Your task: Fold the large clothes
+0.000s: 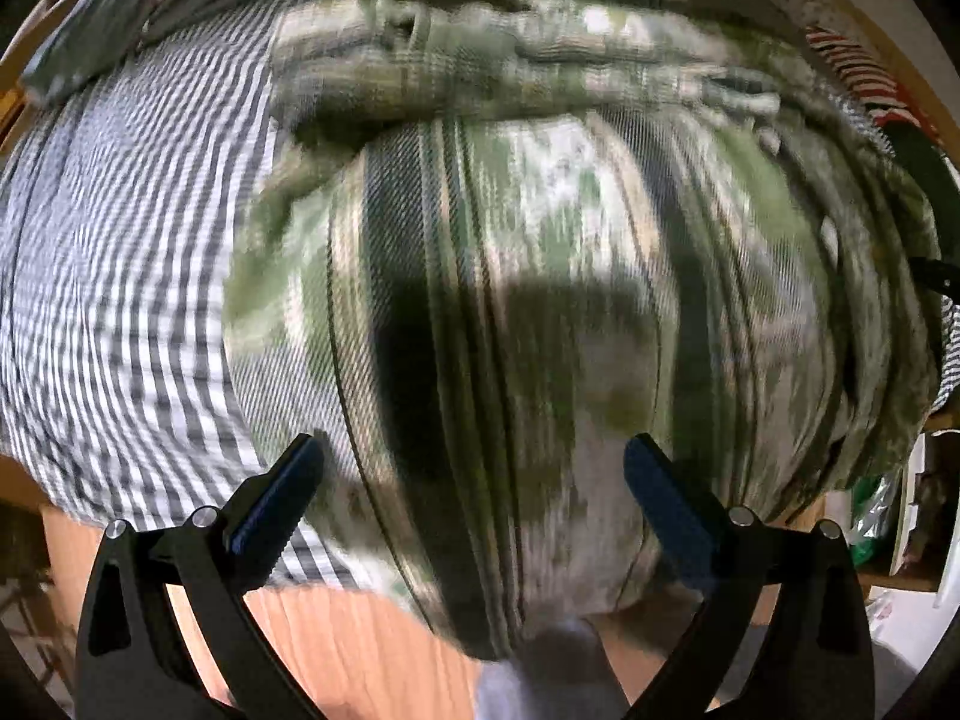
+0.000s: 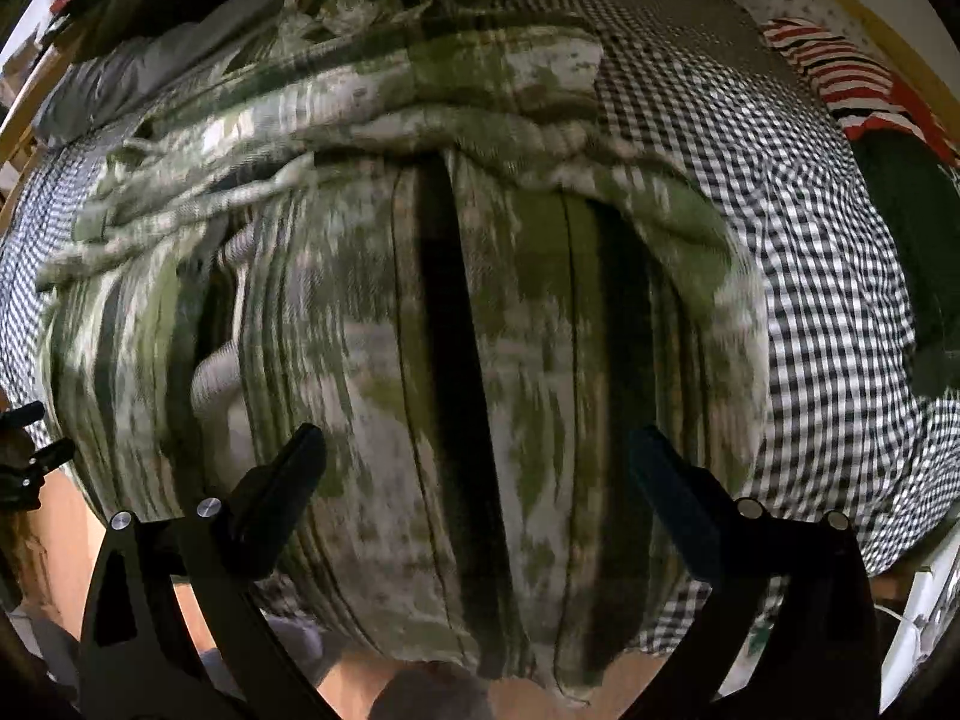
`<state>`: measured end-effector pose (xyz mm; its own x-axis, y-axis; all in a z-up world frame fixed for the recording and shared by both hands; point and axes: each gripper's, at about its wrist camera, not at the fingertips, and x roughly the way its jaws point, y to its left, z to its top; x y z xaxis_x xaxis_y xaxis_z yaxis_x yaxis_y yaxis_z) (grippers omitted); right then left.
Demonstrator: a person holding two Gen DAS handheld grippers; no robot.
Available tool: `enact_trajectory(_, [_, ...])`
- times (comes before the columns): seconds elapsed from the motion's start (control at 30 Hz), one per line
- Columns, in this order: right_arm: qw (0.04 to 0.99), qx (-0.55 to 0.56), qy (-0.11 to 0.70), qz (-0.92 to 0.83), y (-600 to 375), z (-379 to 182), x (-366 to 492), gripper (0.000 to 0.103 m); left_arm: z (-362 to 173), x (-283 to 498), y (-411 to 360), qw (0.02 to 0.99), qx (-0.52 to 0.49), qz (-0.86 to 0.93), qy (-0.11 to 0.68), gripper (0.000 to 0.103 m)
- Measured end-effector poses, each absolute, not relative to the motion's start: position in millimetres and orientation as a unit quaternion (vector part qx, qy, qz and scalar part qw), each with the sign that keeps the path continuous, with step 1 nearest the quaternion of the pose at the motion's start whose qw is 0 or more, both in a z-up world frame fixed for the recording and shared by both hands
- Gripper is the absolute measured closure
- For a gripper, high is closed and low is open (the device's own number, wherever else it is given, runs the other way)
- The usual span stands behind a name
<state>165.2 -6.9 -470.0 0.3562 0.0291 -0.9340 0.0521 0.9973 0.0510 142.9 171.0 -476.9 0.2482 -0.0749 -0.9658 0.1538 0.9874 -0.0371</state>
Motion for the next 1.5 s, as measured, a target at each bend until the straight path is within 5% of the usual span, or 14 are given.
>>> enact_trajectory(0.47, [0.809, 0.032, 0.587, 0.019, -80.0, -490.7, 82.2, 0.003, -520.9, 17.2, 176.8, 0.782, -0.045, -0.023, 0.621, 0.005])
enact_trajectory(0.73, [0.799, 0.087, 0.594, 0.027, -88.8, -528.3, 47.3, 0.003, -572.2, -13.2, 244.1, 0.777, -0.229, -0.034, 0.585, 0.005])
enact_trajectory(1.03, [0.794, 0.119, 0.596, 0.015, -85.9, -554.8, 36.8, 0.003, -613.3, -6.0, 272.8, 0.746, -0.269, -0.111, 0.599, 0.005])
enact_trajectory(1.1, [0.796, 0.131, 0.591, 0.009, -85.2, -554.9, 37.7, 0.003, -610.6, -6.3, 275.8, 0.744, -0.261, -0.122, 0.602, 0.014])
enact_trajectory(1.2, [0.792, 0.149, 0.592, -0.002, -90.6, -551.9, 42.1, 0.003, -600.4, 6.5, 277.8, 0.737, -0.251, -0.145, 0.611, 0.048])
enact_trajectory(1.27, [0.79, 0.156, 0.593, 0.0, -94.7, -546.7, 47.3, 0.003, -592.4, 14.6, 268.1, 0.735, -0.228, -0.15, 0.621, 0.093])
enact_trajectory(1.5, [0.781, 0.15, 0.606, 0.026, -89.8, -528.6, 57.9, 0.003, -538.3, 23.3, 272.1, 0.733, -0.226, -0.181, 0.616, 0.096])
